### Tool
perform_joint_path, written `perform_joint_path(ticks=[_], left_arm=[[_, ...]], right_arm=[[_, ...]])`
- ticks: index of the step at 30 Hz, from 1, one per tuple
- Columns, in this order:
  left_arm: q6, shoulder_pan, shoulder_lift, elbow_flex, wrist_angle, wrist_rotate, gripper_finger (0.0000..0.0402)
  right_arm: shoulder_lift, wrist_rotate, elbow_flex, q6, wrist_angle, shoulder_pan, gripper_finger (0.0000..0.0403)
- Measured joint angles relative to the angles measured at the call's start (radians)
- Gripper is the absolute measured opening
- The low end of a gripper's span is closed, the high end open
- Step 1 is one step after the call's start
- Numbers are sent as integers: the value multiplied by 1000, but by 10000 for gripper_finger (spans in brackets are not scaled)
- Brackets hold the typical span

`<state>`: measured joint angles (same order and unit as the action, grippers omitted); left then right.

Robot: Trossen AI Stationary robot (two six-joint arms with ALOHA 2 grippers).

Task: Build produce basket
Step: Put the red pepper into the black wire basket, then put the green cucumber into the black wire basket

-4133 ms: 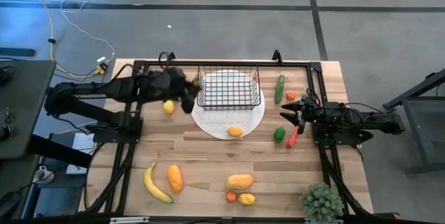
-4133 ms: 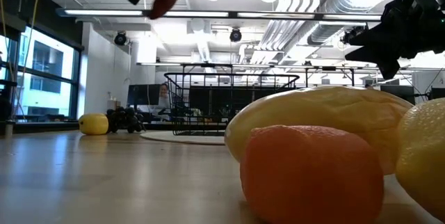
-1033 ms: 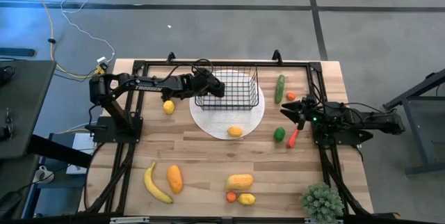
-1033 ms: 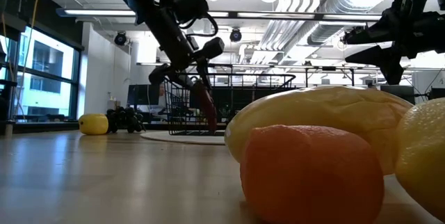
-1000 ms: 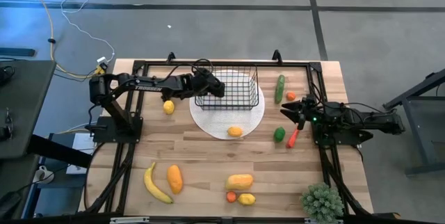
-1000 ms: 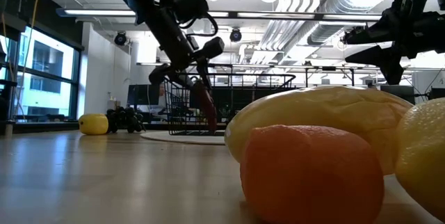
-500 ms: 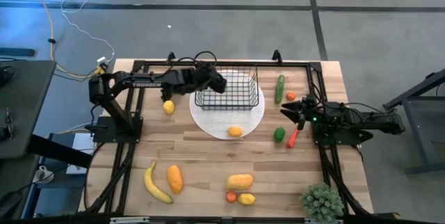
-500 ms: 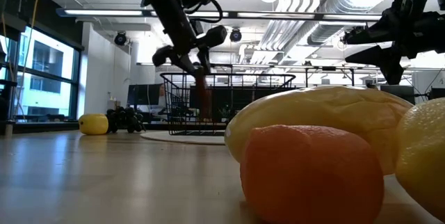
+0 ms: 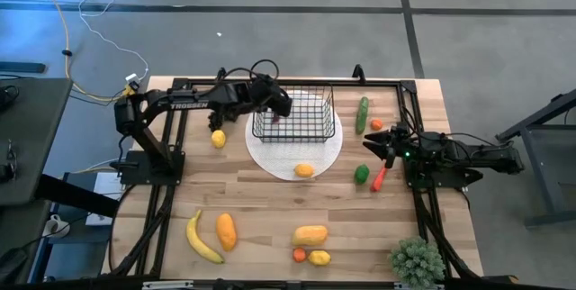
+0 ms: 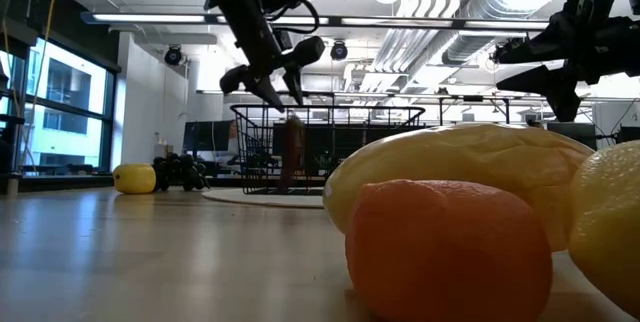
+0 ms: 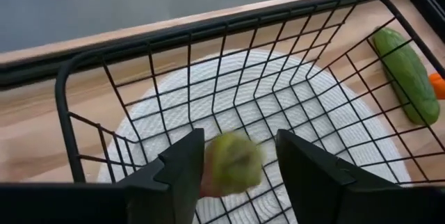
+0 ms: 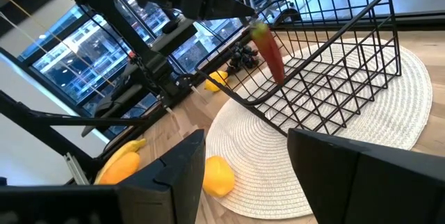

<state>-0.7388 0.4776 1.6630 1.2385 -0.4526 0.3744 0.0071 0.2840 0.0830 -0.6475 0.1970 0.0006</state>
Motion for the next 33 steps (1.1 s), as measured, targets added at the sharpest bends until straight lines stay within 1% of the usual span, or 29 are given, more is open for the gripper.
perform_joint_path(ticks=[7, 11, 16, 20, 23, 25, 28, 33], left_arm=[[-16, 7, 0, 0, 0, -27, 206], [0, 7, -5, 3, -2, -40, 207], [75, 7, -9, 63, -14, -77, 203], [136, 2, -8, 142, -93, -114, 202], [188, -11, -8, 202, -181, -109, 202], [234, -22, -8, 243, -236, -107, 202], [285, -36, -8, 294, -318, -106, 202], [294, -57, -26, 318, -486, -105, 202]], right_arm=[[0, 0, 0, -7, 0, 0, 186], [0, 0, 0, -7, 0, 0, 186], [0, 0, 0, -7, -17, 0, 186], [0, -1, 0, -2, -87, 0, 186], [0, 9, 0, 0, -110, 0, 186], [1, 31, 13, 10, -105, 0, 186], [11, 75, 52, 66, -106, 0, 186], [73, 147, 137, 167, -98, 0, 186]])
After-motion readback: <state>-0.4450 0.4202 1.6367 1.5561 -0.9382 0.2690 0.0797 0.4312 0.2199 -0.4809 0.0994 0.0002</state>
